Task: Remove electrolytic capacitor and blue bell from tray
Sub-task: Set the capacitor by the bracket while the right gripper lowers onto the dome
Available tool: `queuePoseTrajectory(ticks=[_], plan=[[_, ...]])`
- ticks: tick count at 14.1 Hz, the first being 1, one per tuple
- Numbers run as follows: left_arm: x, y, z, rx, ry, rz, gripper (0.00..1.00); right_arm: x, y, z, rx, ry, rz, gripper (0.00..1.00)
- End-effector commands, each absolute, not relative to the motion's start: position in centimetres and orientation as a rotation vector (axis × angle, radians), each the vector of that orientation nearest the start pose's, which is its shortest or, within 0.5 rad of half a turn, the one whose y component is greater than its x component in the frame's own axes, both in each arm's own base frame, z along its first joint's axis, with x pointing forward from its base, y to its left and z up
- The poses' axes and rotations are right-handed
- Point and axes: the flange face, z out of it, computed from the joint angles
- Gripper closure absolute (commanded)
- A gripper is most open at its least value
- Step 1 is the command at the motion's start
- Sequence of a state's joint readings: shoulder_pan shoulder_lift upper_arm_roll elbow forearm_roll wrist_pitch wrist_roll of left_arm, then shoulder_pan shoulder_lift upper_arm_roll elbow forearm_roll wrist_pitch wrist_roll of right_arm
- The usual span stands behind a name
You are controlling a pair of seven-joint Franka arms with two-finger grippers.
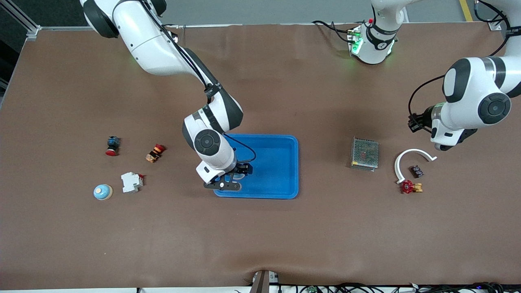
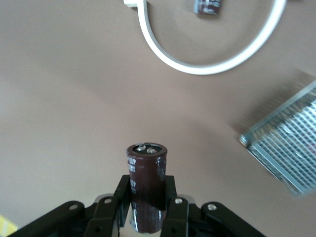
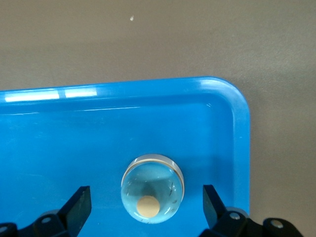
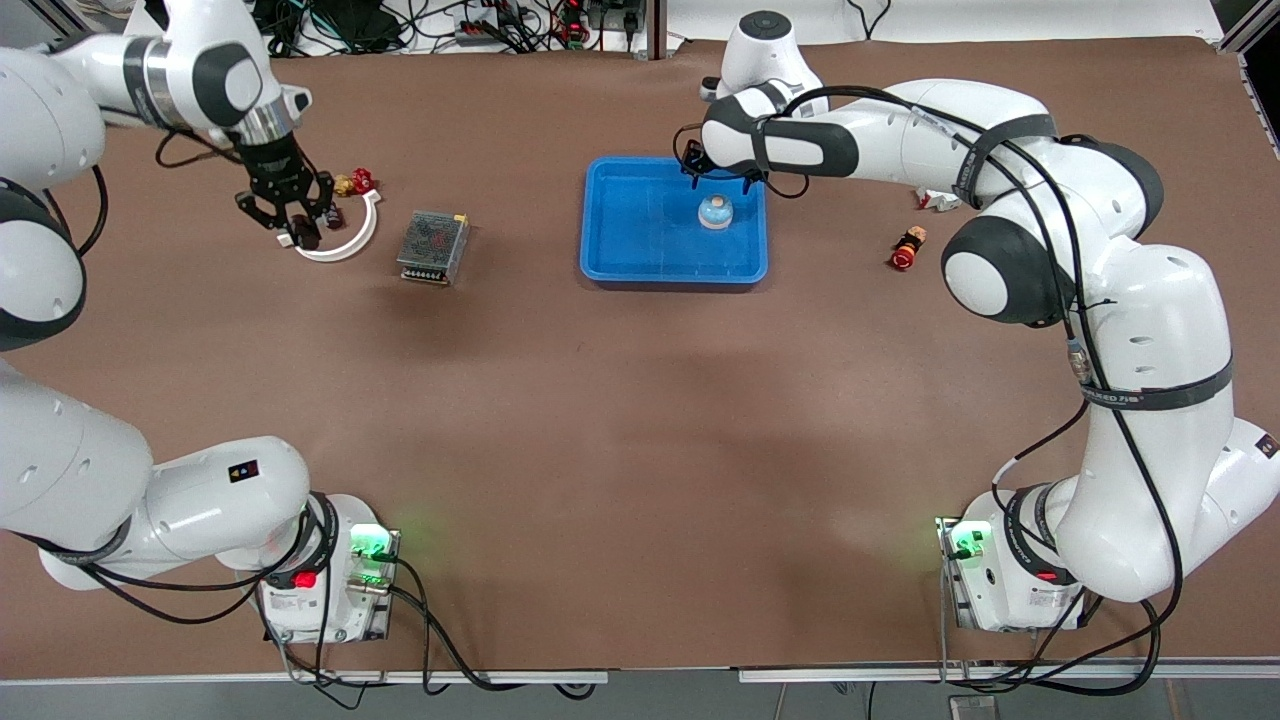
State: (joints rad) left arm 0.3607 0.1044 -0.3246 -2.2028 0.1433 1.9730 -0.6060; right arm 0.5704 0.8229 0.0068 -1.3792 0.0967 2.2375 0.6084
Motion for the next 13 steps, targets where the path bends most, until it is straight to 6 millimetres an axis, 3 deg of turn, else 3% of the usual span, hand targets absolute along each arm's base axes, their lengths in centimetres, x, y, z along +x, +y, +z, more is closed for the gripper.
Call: queuePoseTrajectory(ticks=[1,5,8,13], plan=[[48.3,3.8,28.5,-2.835,-0.747,0.337,1.00,61.6,40.7,21.1,-3.068,0.141,0.014,0.00],[47.9,3.7,24.2,-2.866,-0.682,0.308,1.00,60.9,41.5,19.9,-3.077,0.123,0.030,0.00],[48.0,5.5,21.1,-2.889,-0.654,0.270,1.00,60.8,41.8,18.9,-3.071,0.118,0.014,0.00],[48.4,5.1,19.0,-2.931,-0.647,0.240,1.00,60.9,41.7,18.3,-3.069,0.122,0.007,0.00]])
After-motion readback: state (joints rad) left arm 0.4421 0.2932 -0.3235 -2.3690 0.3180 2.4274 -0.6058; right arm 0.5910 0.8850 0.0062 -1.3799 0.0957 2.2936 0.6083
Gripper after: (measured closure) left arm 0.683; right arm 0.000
